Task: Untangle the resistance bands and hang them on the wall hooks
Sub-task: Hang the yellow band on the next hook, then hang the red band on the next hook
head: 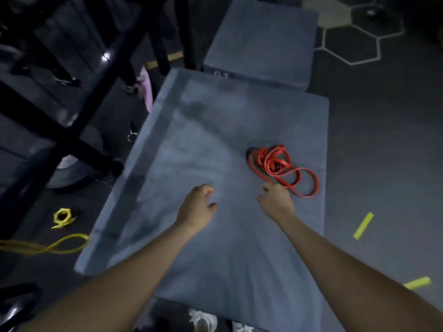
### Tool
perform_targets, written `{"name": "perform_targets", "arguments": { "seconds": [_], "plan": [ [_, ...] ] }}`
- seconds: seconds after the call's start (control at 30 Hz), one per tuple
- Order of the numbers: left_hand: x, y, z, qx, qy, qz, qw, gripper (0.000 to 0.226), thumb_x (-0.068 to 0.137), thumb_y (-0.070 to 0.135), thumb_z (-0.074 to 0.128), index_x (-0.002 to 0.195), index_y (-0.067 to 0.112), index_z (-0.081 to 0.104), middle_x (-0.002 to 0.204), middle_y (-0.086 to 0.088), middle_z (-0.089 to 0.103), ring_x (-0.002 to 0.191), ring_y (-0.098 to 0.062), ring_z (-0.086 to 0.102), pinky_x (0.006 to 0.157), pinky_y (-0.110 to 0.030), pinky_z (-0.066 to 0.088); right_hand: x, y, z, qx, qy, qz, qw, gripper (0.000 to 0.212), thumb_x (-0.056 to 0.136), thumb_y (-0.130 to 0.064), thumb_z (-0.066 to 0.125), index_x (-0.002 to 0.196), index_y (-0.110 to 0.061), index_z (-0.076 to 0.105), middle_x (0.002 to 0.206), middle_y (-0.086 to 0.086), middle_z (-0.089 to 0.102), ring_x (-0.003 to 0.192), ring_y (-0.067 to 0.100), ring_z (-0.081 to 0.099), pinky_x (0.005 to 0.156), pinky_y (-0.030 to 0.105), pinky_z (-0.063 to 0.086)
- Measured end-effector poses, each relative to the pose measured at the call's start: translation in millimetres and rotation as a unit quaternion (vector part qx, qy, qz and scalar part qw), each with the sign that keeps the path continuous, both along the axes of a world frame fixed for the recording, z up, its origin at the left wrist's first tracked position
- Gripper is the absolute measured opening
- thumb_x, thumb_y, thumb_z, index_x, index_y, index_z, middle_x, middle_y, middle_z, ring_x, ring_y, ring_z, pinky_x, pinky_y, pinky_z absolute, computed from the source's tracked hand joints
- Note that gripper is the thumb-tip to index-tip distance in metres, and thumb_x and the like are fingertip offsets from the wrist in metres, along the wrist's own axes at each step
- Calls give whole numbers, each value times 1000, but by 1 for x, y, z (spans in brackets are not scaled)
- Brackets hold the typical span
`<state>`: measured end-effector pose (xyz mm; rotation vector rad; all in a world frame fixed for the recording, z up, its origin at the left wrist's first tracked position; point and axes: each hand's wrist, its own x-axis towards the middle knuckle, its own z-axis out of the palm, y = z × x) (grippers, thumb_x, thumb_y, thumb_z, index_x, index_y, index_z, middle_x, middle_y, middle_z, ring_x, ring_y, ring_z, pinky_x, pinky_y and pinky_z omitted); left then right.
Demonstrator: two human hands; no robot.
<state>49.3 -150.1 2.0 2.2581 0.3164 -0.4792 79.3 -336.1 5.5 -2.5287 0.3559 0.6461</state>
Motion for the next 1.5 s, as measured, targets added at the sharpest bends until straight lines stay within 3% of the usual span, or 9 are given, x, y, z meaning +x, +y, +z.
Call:
{"name": "perform_targets", "arguments": {
  "seconds": [0.27, 0.43, 0.57, 0.73, 1.07, 1.17, 1.27, 1.4, 1.5],
  "plan": [
    [56, -32, -119, 13, -24, -103, 994, 37, 84, 5, 62, 120, 7, 57, 120, -11, 57, 106, -21, 58, 87, -15, 36, 31, -56, -124, -83, -35, -17, 996, 46, 85, -8, 55, 131, -7, 48, 132, 15, 47, 125, 35, 38, 103, 40, 37],
    [75, -50, -169, 25, -42, -156, 986, 36, 84, 5, 61, 120, 7, 57, 119, -9, 58, 105, -20, 58, 91, -20, 38, 48, -74, -175, -140, -97, -3, 985, 53, 84, -6, 52, 135, -11, 40, 132, 14, 42, 125, 34, 36, 106, 42, 35],
    [82, -52, -193, 33, -66, -167, 983, 33, 83, 5, 61, 116, 9, 59, 116, -8, 57, 103, -20, 59, 92, -25, 43, 60, -82, -199, -153, -87, -18, 984, 54, 86, -11, 56, 136, -8, 35, 135, 14, 41, 129, 35, 36, 116, 42, 15],
    [76, -46, -195, 31, -58, -159, 985, 32, 83, 3, 61, 115, 7, 60, 113, -11, 58, 100, -23, 60, 90, -28, 46, 46, -68, -195, -161, -95, 39, 982, 39, 89, -9, 50, 128, -10, 43, 125, 14, 54, 117, 34, 48, 98, 39, 35],
    [84, -42, -68, 7, -94, -126, 988, 55, 79, 8, 69, 130, 12, 47, 125, -6, 47, 107, -19, 55, 90, -29, 45, 45, -21, -52, 37, -113, 189, 975, 38, 91, -16, 44, 128, -11, 49, 125, 14, 49, 113, 33, 52, 91, 42, 44],
    [82, -33, -3, -11, -128, -131, 983, 59, 75, 1, 71, 129, 6, 48, 124, -10, 44, 106, -18, 52, 86, -14, 38, 45, 7, 15, 114, -129, 241, 955, 36, 91, -16, 45, 124, -12, 56, 117, 14, 57, 110, 27, 53, 93, 35, 41],
    [70, -6, 57, -26, -176, -104, 979, 42, 71, -16, 66, 111, -8, 57, 105, -8, 48, 87, -9, 52, 77, -1, 37, 37, 39, 85, 165, -156, 303, 925, 30, 90, -6, 49, 118, -6, 59, 116, 15, 59, 109, 27, 52, 88, 26, 35],
    [37, 40, 135, 7, -201, -40, 979, 10, 77, -6, 65, 86, -5, 61, 75, -5, 53, 71, -14, 55, 68, -27, 41, 24, 77, 166, 185, -193, 351, 897, 22, 91, -9, 51, 108, 0, 60, 105, 17, 62, 98, 29, 53, 79, 26, 35],
    [6, 72, 192, 2, -221, 27, 975, 13, 76, -7, 65, 83, 4, 62, 64, 2, 51, 53, 7, 50, 56, -10, 36, 9, 105, 219, 222, -192, 354, 888, 18, 90, -11, 57, 100, 2, 63, 88, 9, 59, 79, 20, 50, 65, 20, 34]
  ]
}}
